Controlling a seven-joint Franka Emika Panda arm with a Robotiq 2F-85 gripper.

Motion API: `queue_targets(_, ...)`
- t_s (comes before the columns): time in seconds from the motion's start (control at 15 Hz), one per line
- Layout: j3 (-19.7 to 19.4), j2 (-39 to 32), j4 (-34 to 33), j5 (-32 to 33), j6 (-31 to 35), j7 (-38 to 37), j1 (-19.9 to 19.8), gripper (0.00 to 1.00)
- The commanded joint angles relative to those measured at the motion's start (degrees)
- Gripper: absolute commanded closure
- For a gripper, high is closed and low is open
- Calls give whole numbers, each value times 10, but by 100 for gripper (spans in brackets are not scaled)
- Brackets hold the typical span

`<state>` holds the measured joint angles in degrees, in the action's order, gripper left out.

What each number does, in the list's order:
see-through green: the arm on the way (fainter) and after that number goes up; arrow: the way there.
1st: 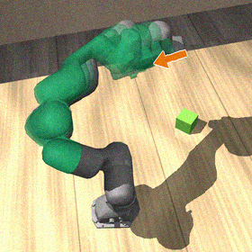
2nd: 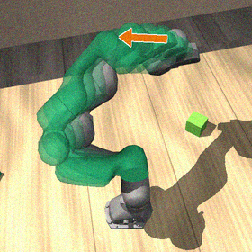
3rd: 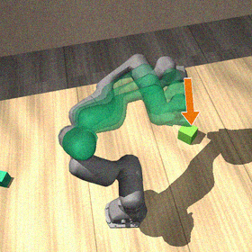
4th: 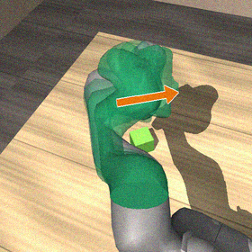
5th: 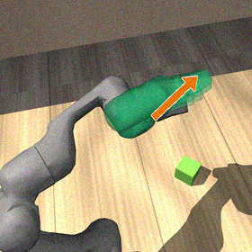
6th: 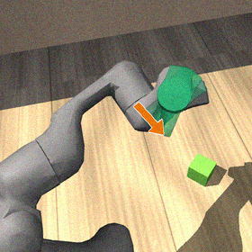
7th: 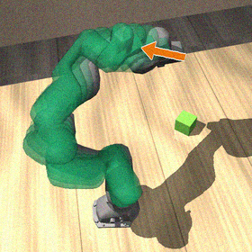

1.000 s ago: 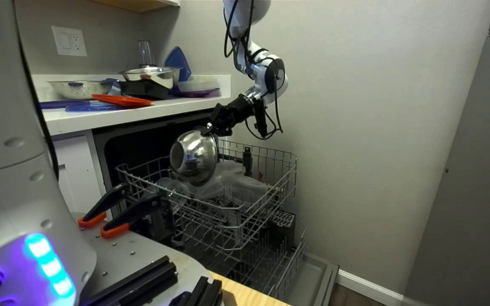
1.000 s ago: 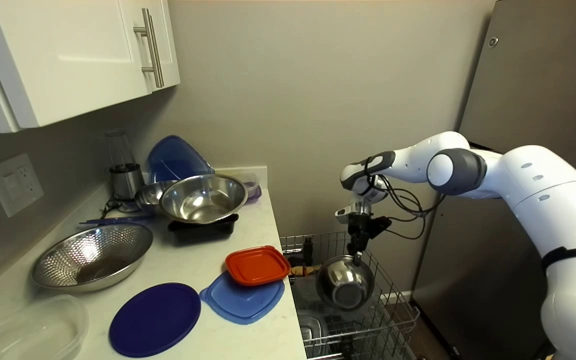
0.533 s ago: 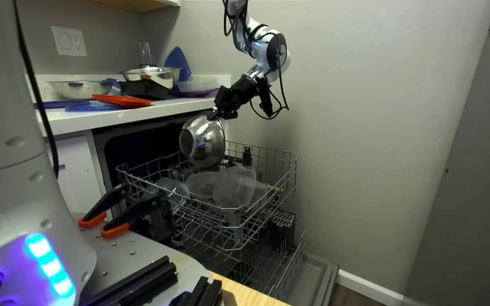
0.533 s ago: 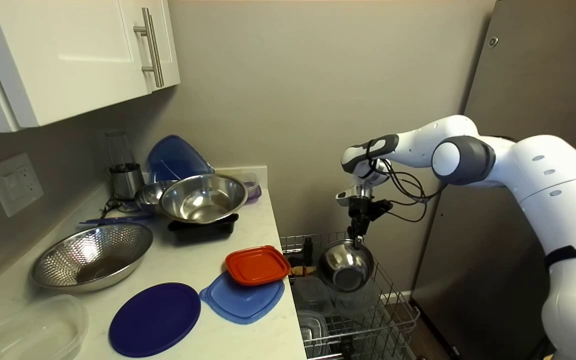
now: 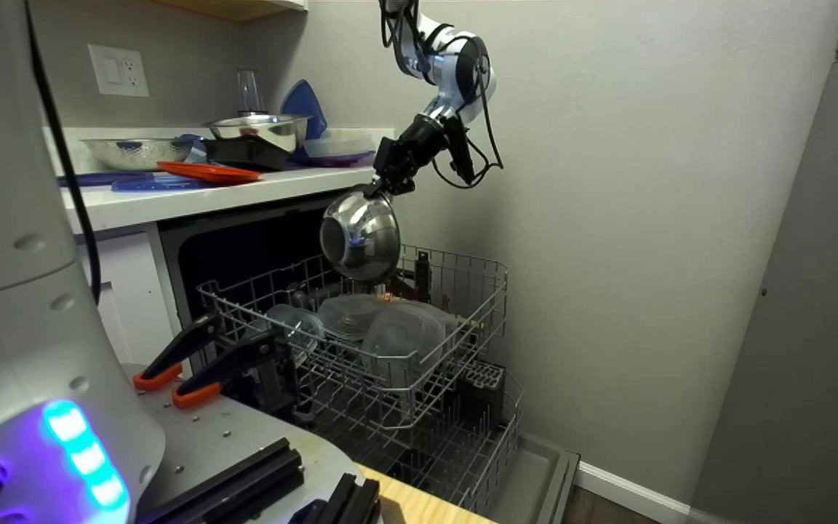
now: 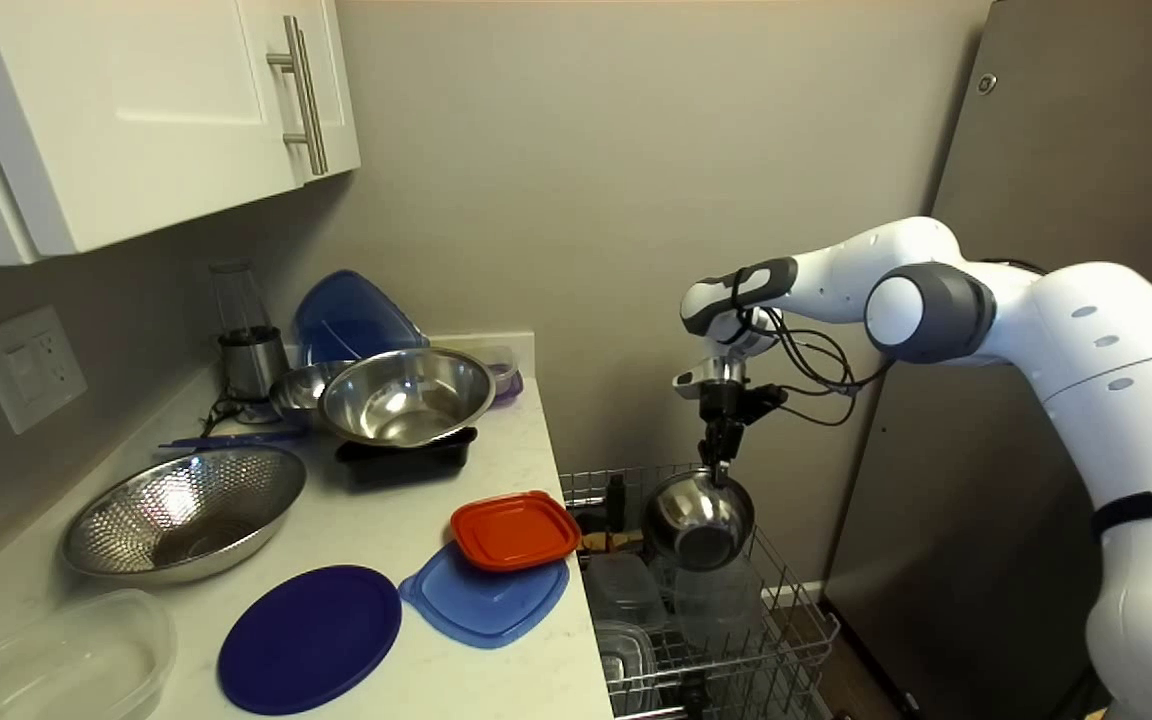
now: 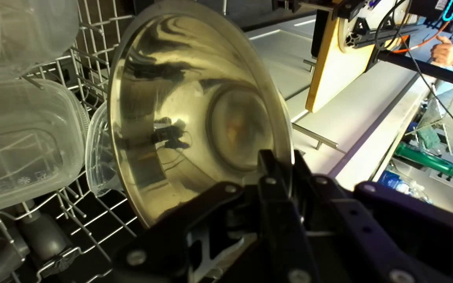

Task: Remove a silver bowl from the rack of the dishwasher and put it in the silver basin on the counter

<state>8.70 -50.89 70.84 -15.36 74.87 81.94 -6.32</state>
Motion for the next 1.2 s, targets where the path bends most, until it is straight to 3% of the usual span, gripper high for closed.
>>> queue_targets(0.0, -9, 56, 17, 49, 10, -25, 35, 96)
queue_targets(0.8, 0, 134, -43, 148, 7, -29, 124, 96)
queue_targets(1.13, -4, 188, -19, 183, 28, -26, 157, 96)
